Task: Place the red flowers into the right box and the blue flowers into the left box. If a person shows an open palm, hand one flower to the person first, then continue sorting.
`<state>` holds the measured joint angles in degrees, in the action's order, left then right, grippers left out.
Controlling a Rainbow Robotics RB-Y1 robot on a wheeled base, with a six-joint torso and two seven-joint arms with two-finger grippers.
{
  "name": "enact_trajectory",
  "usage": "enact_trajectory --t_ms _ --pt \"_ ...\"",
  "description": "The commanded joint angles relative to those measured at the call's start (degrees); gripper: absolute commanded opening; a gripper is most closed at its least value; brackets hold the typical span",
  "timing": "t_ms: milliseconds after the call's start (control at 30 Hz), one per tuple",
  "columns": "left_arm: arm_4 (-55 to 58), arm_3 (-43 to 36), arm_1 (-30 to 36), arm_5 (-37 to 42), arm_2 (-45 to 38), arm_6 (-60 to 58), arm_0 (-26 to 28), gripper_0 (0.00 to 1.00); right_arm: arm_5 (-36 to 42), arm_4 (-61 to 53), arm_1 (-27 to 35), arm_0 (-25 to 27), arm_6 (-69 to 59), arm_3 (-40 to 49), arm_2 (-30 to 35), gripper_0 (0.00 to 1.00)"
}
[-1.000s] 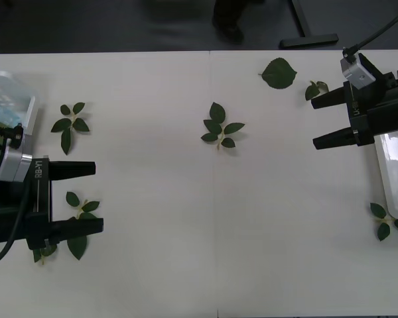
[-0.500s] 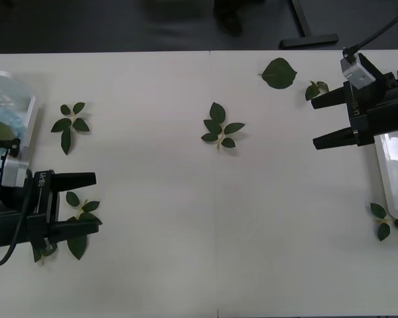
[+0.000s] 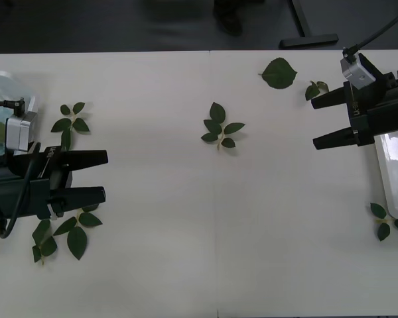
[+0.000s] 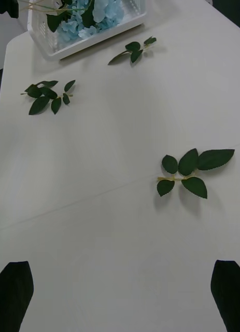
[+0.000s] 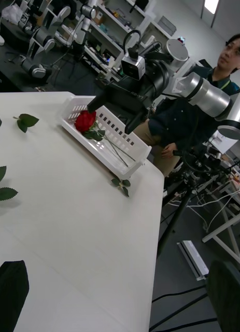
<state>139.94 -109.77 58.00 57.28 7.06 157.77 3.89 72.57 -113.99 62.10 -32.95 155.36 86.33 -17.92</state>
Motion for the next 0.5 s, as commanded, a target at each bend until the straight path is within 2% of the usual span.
enact_trajectory --t_ms 33,500 --pt "2.4 -2.8 5.2 -0.6 0.1 -2.8 -2.5 1.00 -0.4 0.1 2.5 0.3 -0.4 0.2 1.3 1.00" --pt "2.6 -2.7 5.3 -0.5 0.2 -2.8 -2.5 1.00 -0.4 0.1 2.5 0.3 -0.4 0.2 1.3 1.00"
